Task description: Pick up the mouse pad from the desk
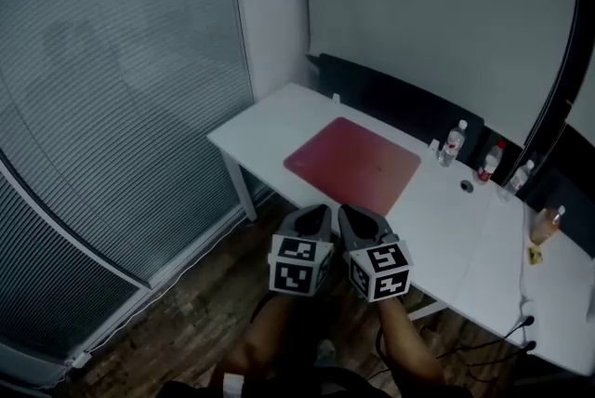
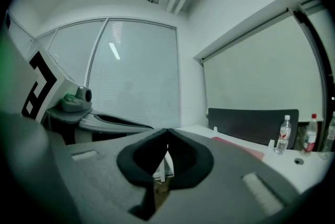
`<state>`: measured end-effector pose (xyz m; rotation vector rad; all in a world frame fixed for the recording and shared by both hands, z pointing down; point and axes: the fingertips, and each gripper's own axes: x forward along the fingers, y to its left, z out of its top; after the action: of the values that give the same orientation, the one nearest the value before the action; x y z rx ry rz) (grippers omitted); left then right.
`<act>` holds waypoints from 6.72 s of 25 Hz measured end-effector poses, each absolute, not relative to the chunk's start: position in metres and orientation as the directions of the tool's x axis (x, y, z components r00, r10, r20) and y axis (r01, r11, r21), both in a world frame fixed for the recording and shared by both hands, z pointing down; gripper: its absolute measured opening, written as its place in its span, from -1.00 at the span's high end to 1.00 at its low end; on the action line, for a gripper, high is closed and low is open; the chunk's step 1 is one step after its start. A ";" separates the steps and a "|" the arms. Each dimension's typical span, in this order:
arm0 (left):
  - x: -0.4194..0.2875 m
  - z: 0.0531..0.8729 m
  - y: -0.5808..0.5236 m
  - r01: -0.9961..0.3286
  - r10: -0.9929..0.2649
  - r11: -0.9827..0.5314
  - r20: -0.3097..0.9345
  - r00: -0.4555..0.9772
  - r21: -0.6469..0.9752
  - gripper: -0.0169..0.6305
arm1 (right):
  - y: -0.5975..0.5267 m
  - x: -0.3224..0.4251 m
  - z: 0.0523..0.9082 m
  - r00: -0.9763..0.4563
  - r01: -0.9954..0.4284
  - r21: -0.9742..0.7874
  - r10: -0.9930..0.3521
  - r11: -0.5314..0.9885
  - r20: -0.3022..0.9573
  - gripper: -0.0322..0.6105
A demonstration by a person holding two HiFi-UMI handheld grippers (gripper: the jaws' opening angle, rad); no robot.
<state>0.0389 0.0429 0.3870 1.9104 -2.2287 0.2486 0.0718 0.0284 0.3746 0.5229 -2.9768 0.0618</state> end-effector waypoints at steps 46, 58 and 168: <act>-0.183 0.417 -0.077 -0.999 -0.954 -0.027 0.297 0.034 0.026 0.93 | -0.082 -0.147 0.415 -0.855 -0.493 -0.038 -0.475 0.869 0.210 0.89; -0.179 0.446 -0.111 -0.982 -0.933 -0.182 0.307 0.189 0.052 0.93 | -0.113 -0.123 0.434 -0.741 -0.652 -0.023 -0.630 0.758 0.233 0.89; -0.277 0.695 -0.402 -0.959 -0.638 -0.280 0.738 0.221 0.044 -0.36 | -0.389 0.073 0.692 -0.196 -0.977 -0.085 -0.672 0.195 0.714 -0.20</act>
<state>-0.2774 -0.4015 0.6949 1.9993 -1.4679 0.8423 0.0735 -0.3891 0.6924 1.5343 -1.9408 0.7434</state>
